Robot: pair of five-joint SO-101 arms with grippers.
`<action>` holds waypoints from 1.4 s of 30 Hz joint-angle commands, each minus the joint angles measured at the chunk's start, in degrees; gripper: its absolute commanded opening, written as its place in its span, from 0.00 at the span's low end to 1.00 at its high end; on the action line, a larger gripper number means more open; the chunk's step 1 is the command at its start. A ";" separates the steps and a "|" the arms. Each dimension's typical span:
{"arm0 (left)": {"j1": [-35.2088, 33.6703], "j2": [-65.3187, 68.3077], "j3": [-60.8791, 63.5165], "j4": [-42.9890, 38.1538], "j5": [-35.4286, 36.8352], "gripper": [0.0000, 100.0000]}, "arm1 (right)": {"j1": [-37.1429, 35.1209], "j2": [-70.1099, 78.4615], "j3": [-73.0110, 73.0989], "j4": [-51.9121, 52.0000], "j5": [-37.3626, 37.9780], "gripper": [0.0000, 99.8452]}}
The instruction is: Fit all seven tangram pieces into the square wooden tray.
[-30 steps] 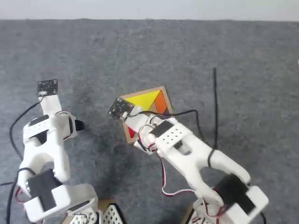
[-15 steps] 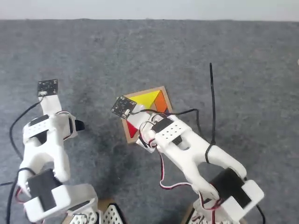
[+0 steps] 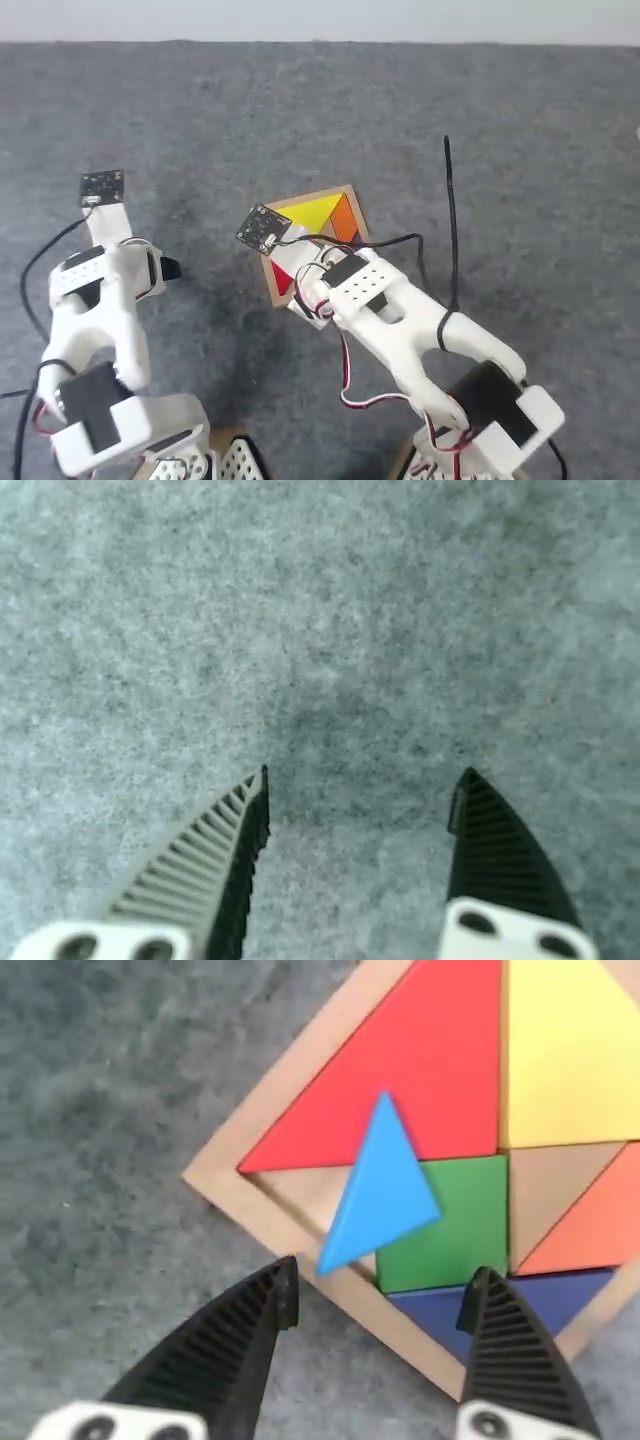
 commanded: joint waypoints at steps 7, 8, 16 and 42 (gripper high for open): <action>0.44 -0.35 -0.92 -0.79 0.26 0.28 | 3.21 3.12 -7.56 -1.54 -0.09 0.27; 0.44 -0.35 -0.92 -0.79 0.26 0.28 | 4.18 3.21 -7.65 -1.36 -0.09 0.27; 0.44 -0.35 -0.92 -0.79 0.26 0.28 | 6.81 3.30 -7.65 -1.01 2.11 0.27; 1.14 -0.35 -0.92 -0.79 0.18 0.28 | 7.87 13.14 -22.95 1.98 -1.58 0.27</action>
